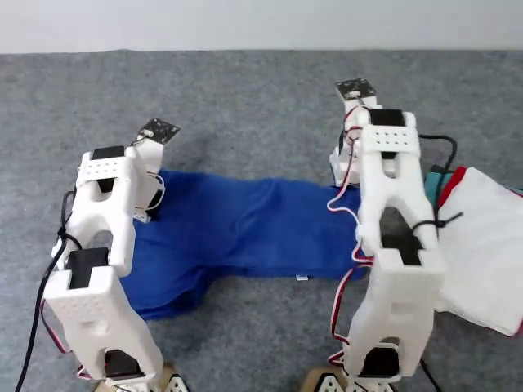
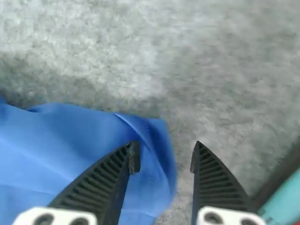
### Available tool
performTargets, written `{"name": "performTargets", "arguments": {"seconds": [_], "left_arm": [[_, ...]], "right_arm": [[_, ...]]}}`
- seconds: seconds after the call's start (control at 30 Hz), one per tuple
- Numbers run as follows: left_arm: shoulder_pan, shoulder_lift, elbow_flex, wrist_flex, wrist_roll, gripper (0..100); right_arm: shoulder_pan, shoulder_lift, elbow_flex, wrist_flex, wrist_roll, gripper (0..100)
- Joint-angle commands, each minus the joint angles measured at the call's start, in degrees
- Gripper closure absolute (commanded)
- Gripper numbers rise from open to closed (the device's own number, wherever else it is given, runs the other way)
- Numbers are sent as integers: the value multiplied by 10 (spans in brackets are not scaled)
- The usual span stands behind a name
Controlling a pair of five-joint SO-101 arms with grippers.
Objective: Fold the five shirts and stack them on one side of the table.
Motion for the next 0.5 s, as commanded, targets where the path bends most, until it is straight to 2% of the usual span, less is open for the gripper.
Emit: {"name": "performTargets", "arguments": {"seconds": [0.0, 0.23, 0.3, 0.37, 0.47], "left_arm": [[11, -3, -22, -8, 5, 995], [12, -2, -21, -8, 5, 995], [12, -1, -21, -8, 5, 995], [12, -1, -21, -8, 5, 995], [12, -1, -21, -8, 5, 995]], "right_arm": [[-23, 29, -73, 23, -4, 811], [-30, 113, -131, 27, -4, 820], [-26, 124, -134, 27, 9, 881], [-20, 128, -134, 27, 48, 983], [-4, 124, -134, 27, 66, 977]]}}
